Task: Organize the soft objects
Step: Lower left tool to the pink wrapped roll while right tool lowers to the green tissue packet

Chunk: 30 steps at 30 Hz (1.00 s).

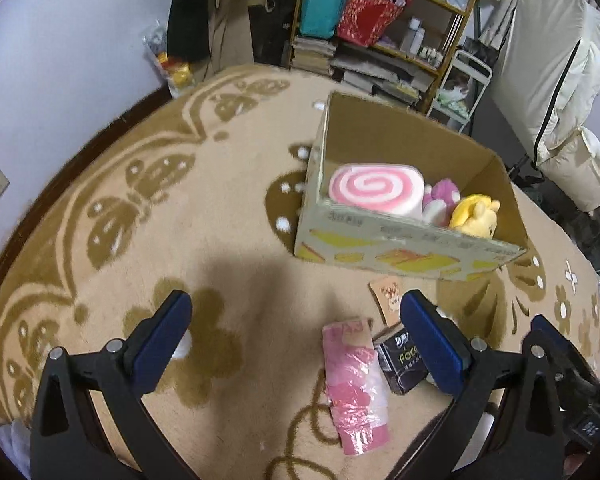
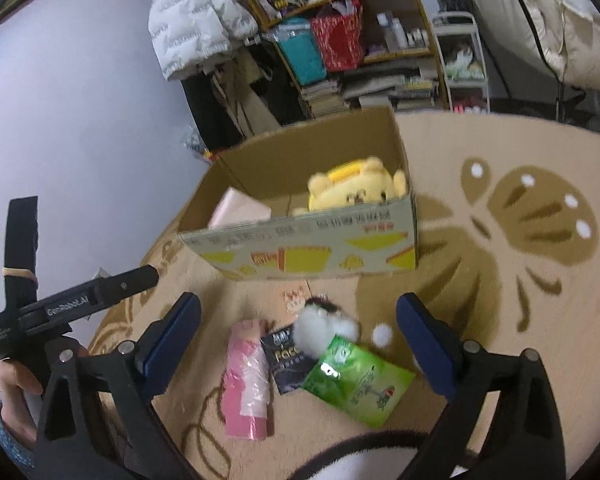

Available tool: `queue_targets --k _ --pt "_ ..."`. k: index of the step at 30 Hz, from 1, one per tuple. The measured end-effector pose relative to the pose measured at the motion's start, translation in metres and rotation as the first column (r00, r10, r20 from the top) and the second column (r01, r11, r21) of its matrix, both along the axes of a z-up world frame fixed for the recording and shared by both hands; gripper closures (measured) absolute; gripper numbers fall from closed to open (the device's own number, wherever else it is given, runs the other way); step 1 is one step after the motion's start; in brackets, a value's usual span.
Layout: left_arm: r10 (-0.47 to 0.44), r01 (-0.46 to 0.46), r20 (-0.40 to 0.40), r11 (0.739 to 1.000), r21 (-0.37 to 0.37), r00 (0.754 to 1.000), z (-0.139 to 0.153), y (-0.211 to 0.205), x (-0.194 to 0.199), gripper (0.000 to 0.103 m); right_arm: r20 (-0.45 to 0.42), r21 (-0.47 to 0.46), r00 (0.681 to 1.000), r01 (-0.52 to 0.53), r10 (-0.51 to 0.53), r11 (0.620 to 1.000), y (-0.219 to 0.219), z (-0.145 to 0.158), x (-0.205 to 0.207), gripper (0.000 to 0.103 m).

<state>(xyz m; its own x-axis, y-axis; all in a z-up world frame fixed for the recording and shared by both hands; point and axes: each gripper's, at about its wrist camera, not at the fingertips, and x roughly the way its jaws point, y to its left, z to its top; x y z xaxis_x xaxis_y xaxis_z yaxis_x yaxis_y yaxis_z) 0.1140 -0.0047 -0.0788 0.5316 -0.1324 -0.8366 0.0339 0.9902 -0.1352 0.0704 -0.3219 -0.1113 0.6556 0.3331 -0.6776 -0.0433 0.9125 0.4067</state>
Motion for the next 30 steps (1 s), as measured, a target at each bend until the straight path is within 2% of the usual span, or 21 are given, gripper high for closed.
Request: queue_targets --k 8,10,19,30 --pt "-0.02 0.021 -0.107 1.0 0.003 0.994 -0.029 -0.01 0.006 0.001 -0.122 -0.026 0.992 0.028 -0.031 0.999 0.001 -0.03 0.006 0.001" --pt "-0.034 0.035 -0.131 0.999 0.007 0.991 -0.035 -0.014 0.008 0.001 -0.15 -0.026 0.988 0.035 -0.038 0.999 -0.001 -0.037 0.008 0.005" --pt "-0.035 0.04 -0.243 0.999 0.016 0.969 -0.065 -0.019 0.015 0.001 -0.291 0.002 0.955 0.058 -0.055 0.998 -0.006 -0.073 0.019 0.01" --pt "-0.061 0.077 -0.326 0.996 0.034 0.943 -0.091 -0.031 0.022 0.001 -0.338 0.028 0.939 0.067 -0.054 0.997 -0.008 -0.086 0.024 0.01"
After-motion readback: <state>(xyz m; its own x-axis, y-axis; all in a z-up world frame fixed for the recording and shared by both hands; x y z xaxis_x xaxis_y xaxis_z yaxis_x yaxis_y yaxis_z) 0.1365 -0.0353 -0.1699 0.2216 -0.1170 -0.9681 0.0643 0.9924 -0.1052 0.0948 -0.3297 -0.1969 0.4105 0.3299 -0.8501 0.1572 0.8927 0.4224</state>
